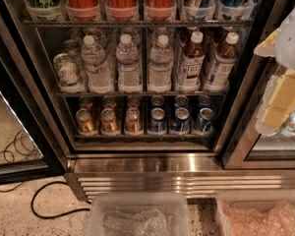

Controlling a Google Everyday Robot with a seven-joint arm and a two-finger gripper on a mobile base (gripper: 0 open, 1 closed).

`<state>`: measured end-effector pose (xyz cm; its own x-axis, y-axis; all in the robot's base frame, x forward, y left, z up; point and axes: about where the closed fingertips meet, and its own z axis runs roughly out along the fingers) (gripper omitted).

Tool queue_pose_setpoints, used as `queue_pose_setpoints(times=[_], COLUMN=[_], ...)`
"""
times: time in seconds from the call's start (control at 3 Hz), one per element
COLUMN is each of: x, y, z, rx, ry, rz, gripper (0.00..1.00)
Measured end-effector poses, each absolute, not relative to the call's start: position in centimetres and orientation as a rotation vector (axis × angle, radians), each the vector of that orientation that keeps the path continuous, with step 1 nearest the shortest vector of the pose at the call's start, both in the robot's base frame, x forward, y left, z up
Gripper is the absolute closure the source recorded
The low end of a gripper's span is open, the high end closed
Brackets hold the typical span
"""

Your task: Pick blue plastic bottle from middle shelf of fridge

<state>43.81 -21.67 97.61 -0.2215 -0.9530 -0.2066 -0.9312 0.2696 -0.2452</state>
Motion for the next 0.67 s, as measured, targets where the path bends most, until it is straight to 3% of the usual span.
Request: queue_pose_setpoints(times=[0.67], x=[43.89], y=[-21.51], z=[97.68], rx=[-1.7], ry=[2.222], rz=[-0.091], gripper=[0.0])
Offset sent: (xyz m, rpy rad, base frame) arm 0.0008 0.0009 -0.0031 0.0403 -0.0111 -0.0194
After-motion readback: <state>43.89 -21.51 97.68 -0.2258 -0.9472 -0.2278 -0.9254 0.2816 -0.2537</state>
